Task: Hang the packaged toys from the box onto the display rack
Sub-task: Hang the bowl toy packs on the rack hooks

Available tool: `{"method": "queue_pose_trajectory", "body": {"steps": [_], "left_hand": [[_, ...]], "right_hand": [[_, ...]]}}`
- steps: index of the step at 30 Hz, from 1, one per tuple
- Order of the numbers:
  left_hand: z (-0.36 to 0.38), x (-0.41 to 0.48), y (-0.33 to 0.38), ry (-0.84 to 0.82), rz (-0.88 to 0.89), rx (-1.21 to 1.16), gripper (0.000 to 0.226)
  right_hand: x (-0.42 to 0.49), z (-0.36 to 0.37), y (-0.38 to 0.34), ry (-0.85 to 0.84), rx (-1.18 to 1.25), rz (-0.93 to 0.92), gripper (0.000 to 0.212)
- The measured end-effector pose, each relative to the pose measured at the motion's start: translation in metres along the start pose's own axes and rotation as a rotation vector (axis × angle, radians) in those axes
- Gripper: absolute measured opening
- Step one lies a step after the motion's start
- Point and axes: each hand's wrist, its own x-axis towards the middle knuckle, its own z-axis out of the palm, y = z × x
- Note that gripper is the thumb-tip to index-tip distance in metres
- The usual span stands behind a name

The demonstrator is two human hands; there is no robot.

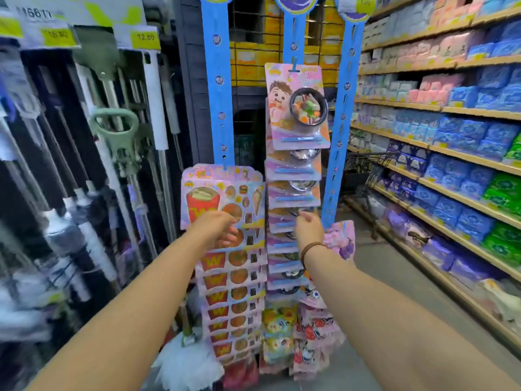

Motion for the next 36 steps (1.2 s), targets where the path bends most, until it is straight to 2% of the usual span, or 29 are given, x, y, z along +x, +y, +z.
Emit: {"method": "queue_pose_trajectory", "body": {"steps": [2, 4, 7, 8, 11, 14, 16, 20, 24, 29, 32, 36], "left_hand": [[-0.015, -0.017, -0.036, 0.03, -0.104, -0.018, 0.015], [-0.032, -0.039, -0.078, 0.059, -0.216, -0.038, 0.012], [-0.066, -0.071, -0.134, 0.081, -0.332, -0.077, 0.015], [-0.081, -0.081, -0.151, 0.082, -0.366, -0.078, 0.015], [-0.119, -0.1, -0.19, 0.086, -0.445, -0.05, 0.012], [-0.162, -0.108, -0.219, 0.045, -0.486, -0.012, 0.019], [-0.188, -0.109, -0.235, 0.018, -0.486, -0.004, 0.021], [-0.246, -0.107, -0.266, -0.034, -0.486, 0.048, 0.017], [-0.281, -0.104, -0.3, -0.104, -0.507, 0.07, 0.014], [-0.299, -0.104, -0.348, -0.139, -0.568, 0.071, 0.012], [-0.301, -0.1, -0.388, -0.142, -0.6, 0.057, 0.011], [-0.295, -0.099, -0.46, -0.123, -0.631, 0.049, 0.008]], "right_hand": [[-0.026, 0.015, 0.027, -0.091, -0.064, 0.066, 0.016], [-0.057, 0.032, 0.06, -0.167, -0.179, 0.11, 0.027], [-0.103, 0.058, 0.088, -0.283, -0.289, 0.196, 0.021], [-0.121, 0.069, 0.093, -0.318, -0.381, 0.21, 0.026], [-0.157, 0.105, 0.108, -0.433, -0.332, 0.244, 0.036], [-0.191, 0.149, 0.12, -0.482, -0.224, 0.31, 0.032], [-0.213, 0.173, 0.121, -0.479, -0.221, 0.32, 0.019], [-0.266, 0.227, 0.137, -0.441, -0.19, 0.397, 0.029], [-0.308, 0.264, 0.163, -0.407, -0.159, 0.49, 0.029], [-0.338, 0.29, 0.198, -0.442, -0.266, 0.59, 0.018], [-0.344, 0.291, 0.227, -0.418, -0.248, 0.656, 0.028], [-0.354, 0.291, 0.302, -0.39, -0.36, 0.662, 0.03]]}}
